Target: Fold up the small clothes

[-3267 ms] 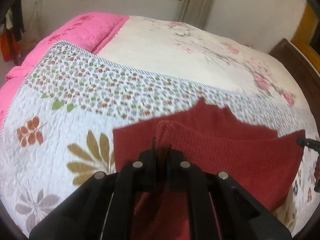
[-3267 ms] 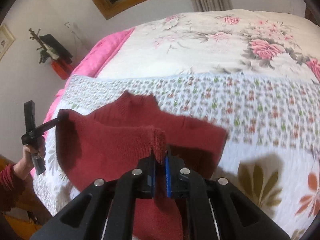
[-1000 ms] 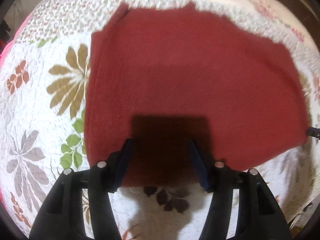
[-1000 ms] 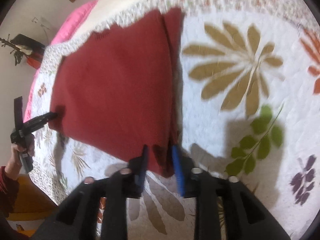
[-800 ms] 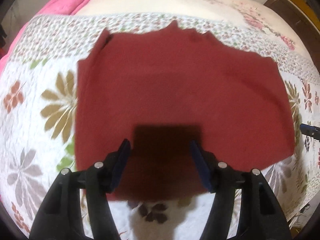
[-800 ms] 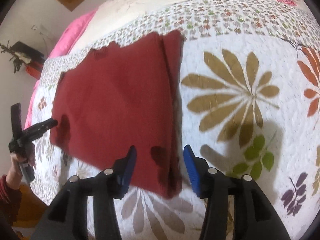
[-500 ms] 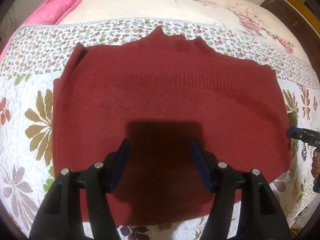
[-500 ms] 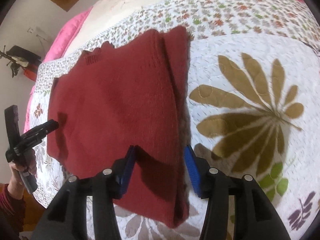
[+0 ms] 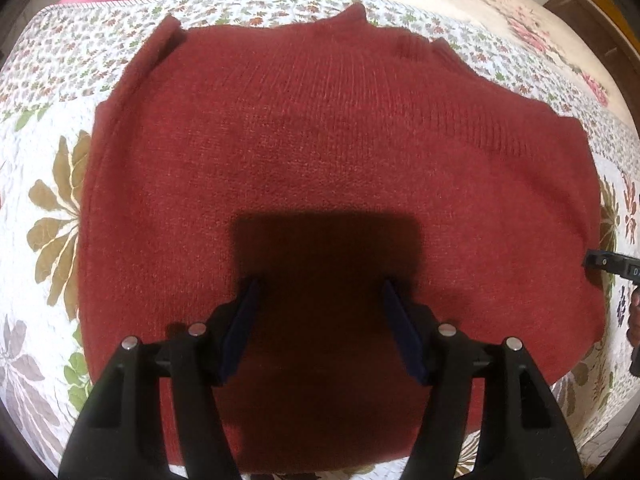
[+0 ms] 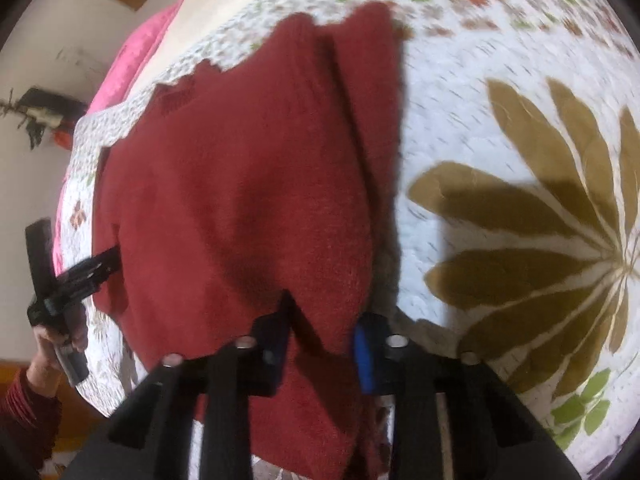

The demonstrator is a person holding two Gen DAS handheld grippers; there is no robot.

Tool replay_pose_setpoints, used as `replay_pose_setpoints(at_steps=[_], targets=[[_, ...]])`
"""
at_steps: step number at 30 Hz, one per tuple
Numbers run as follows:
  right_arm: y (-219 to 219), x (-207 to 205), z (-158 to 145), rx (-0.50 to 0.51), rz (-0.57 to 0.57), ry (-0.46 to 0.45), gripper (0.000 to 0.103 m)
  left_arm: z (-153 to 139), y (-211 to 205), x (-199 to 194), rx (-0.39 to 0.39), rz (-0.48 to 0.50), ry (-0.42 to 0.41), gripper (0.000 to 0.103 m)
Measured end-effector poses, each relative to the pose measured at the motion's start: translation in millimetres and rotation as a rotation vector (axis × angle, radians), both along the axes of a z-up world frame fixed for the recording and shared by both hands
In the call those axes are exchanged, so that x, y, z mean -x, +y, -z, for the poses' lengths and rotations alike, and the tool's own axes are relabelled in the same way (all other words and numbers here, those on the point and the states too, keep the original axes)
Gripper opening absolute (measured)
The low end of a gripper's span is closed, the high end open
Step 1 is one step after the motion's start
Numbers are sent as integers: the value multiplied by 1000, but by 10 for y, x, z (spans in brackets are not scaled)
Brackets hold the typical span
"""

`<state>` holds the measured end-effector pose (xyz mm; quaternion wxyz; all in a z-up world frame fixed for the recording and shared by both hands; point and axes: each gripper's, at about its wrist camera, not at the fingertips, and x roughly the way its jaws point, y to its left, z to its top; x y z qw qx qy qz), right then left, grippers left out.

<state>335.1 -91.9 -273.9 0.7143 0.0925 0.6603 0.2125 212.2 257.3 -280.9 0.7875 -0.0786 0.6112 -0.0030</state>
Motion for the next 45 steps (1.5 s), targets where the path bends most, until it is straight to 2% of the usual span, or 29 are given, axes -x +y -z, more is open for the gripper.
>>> replay_pose_setpoints(at_steps=[6,10,13,21,25,28,29,33,37,41,45], targets=[[-12,115,-390,11,-15,-123,20,1,61,67,-1,47,-8,63],[45,78,-135,91,-4,-70,20,33,101,120,9,38,-14,63],[-2,16,1,66,59,-25,20,51,123,133,12,43,-12,63],[-19,-14,77,59,107,-6,21,100,128,123,25,25,-15,65],[-11,-15,19,73,140,18,21,48,110,81,30,12,-3,63],[77,-35,-215,53,153,11,20,-162,201,122,49,-11,-23,66],[128,-42,-328,44,146,-5,20,-232,252,149,59,-21,-38,70],[439,-131,-803,-17,109,-60,20,-442,571,284,105,-91,-67,70],[957,-162,-1046,-27,30,-87,20,-571,761,447,114,-140,-89,70],[1612,-70,-1106,-16,-82,-106,19,-592,959,547,96,-152,-100,70],[2184,38,-939,1,-164,-83,16,-625,1142,652,94,-175,-107,70]])
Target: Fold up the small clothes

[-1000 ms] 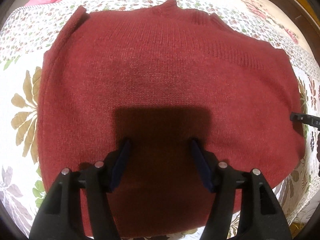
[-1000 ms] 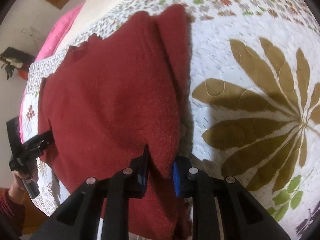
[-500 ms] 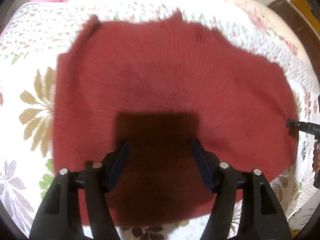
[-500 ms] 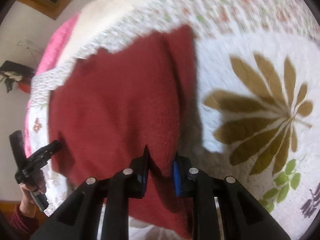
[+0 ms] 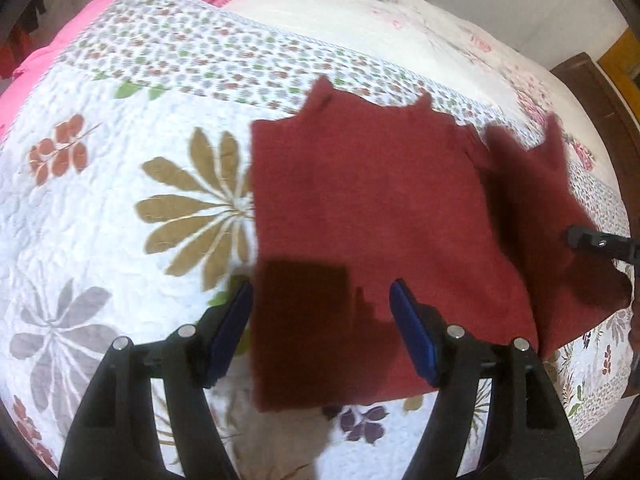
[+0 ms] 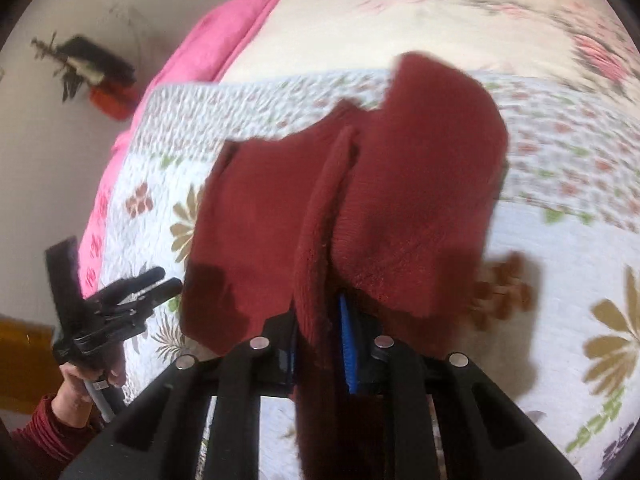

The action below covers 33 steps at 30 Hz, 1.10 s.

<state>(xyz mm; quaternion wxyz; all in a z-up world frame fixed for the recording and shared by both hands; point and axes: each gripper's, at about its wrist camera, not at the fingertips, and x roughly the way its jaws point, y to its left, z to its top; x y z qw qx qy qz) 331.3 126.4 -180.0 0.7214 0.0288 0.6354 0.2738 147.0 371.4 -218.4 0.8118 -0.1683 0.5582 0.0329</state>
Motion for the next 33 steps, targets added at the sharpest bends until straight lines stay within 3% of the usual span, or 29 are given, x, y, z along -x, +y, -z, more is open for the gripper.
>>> replay_pose_setpoints(at_steps=[2,4,6,8,10,13,17,20,23,27,33], targets=[[163,52,99,3,-24,20,6,-22,142,103,13,-23,0,70],[320,88,272,-21,-29,89,6,-12,213,154,24,-38,4,70],[454,136,381,28,-53,82,6,-5,264,197,29,-49,9,70],[488,198,442,14,-60,113,14,-12,287,222,33,-51,8,70],[440,264,356,-43,-68,119,32,-28,294,240,41,-49,7,70],[363,353,80,-101,-95,88,37,-49,236,188,67,-41,4,70],[24,389,-210,-38,-53,2,39,-101,-2,0,120,-14,-10,71],[-348,386,-218,111,13,-75,40,-114,-260,-143,140,24,-9,75],[-712,382,-66,175,80,-65,40,-99,-576,-287,161,64,-1,87],[-1048,441,136,183,131,-27,40,21,-897,-516,185,82,45,90],[-1275,528,290,192,141,-22,40,218,-987,-663,337,-7,100,90]])
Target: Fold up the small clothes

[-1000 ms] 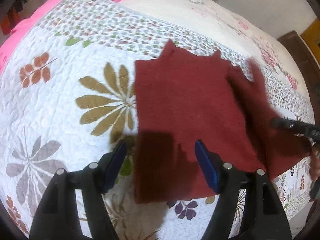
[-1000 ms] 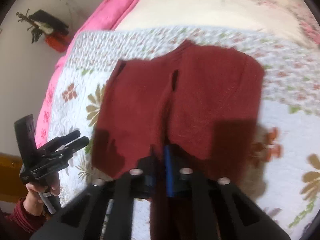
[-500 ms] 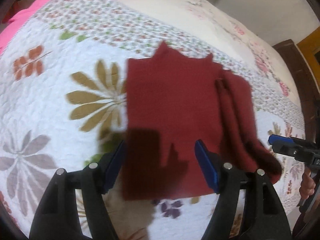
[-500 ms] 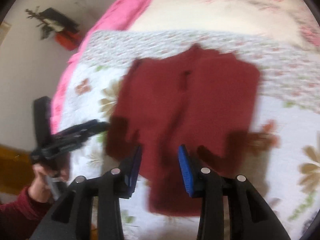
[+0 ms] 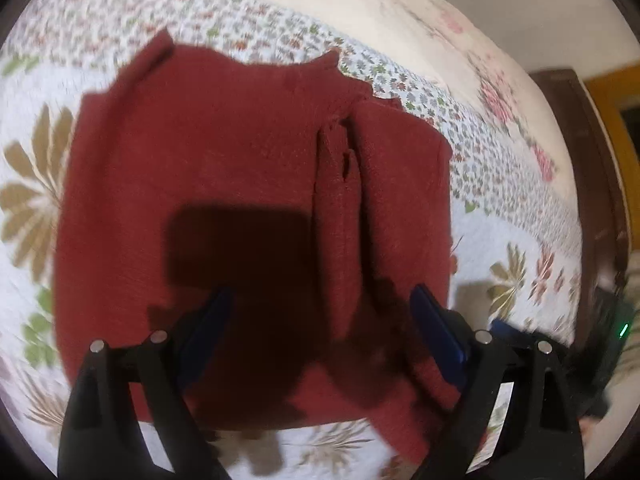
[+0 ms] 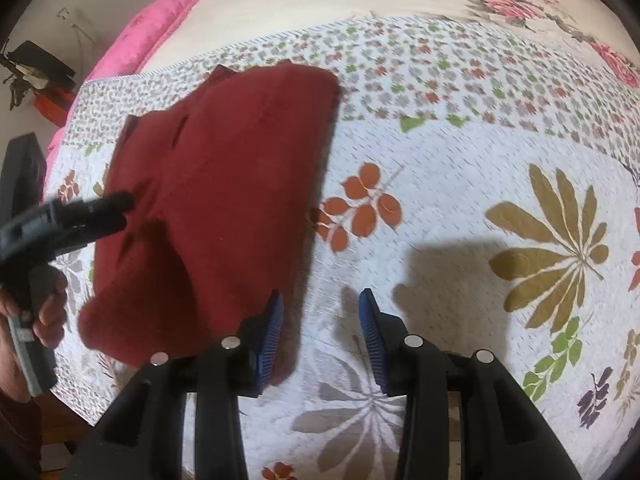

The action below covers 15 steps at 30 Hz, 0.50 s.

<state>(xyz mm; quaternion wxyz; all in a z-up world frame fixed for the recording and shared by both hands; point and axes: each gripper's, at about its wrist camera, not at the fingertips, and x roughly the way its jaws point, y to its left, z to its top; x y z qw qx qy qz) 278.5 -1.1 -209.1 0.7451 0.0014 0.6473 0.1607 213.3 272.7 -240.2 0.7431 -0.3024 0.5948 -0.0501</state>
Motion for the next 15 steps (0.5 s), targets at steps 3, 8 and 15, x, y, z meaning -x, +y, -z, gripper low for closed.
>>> replay_pose_setpoints(at_steps=[3,8,15], targets=[[-62,12,37,4,6,0,40,96,-68,-58,35,-10,39,90],[-157,26,78,-4,15,4,40,291,-189,-112,85,-12,114,90],[-222,40,136,0,12,9,40,392,-317,-147,126,-25,145,54]])
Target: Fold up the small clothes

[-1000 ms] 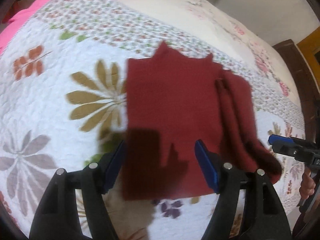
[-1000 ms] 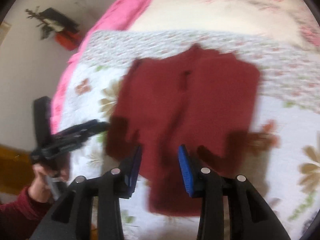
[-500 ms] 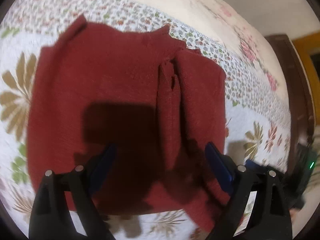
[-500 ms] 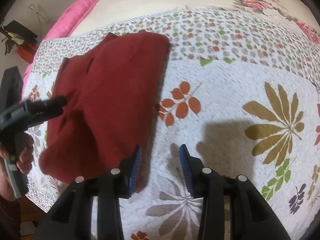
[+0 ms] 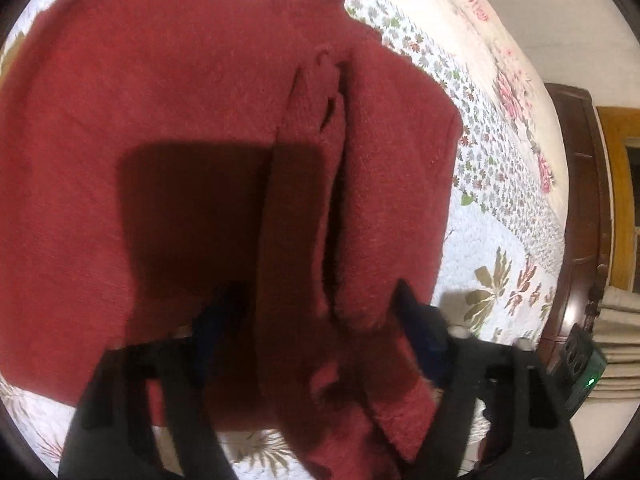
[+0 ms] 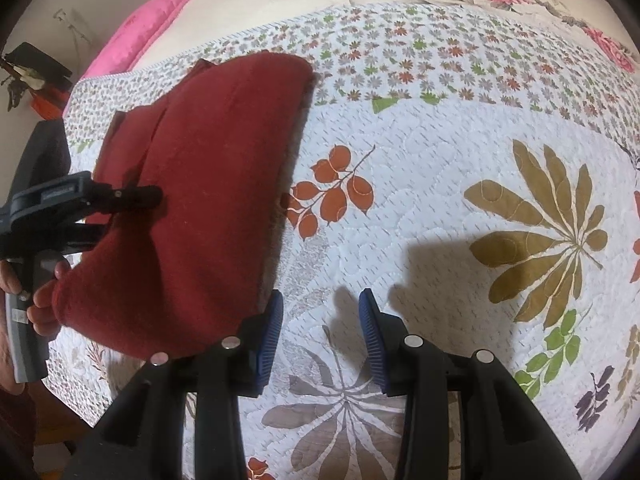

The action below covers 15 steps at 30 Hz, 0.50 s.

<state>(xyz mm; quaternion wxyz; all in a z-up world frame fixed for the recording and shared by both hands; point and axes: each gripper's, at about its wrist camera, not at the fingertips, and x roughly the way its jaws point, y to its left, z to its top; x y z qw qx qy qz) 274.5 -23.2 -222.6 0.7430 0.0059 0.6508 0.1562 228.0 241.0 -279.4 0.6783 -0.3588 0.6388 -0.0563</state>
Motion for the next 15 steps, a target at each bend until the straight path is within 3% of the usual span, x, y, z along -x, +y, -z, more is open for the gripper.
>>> replay_pose_setpoints(at_steps=[2,4,11,15], targets=[[-18,3,20,-2,7,6,40,-49,-28,-9,-9,7,-17,31],[-36,5,38,-4,13,12,40,-132,-51,-2,-36,9,-47,26],[-67,29,78,-4,27,23,40,-314,43,102,-14,-31,-117,18],[-45,49,112,-2,23,32,40,-551,123,157,-30,0,-174,16]])
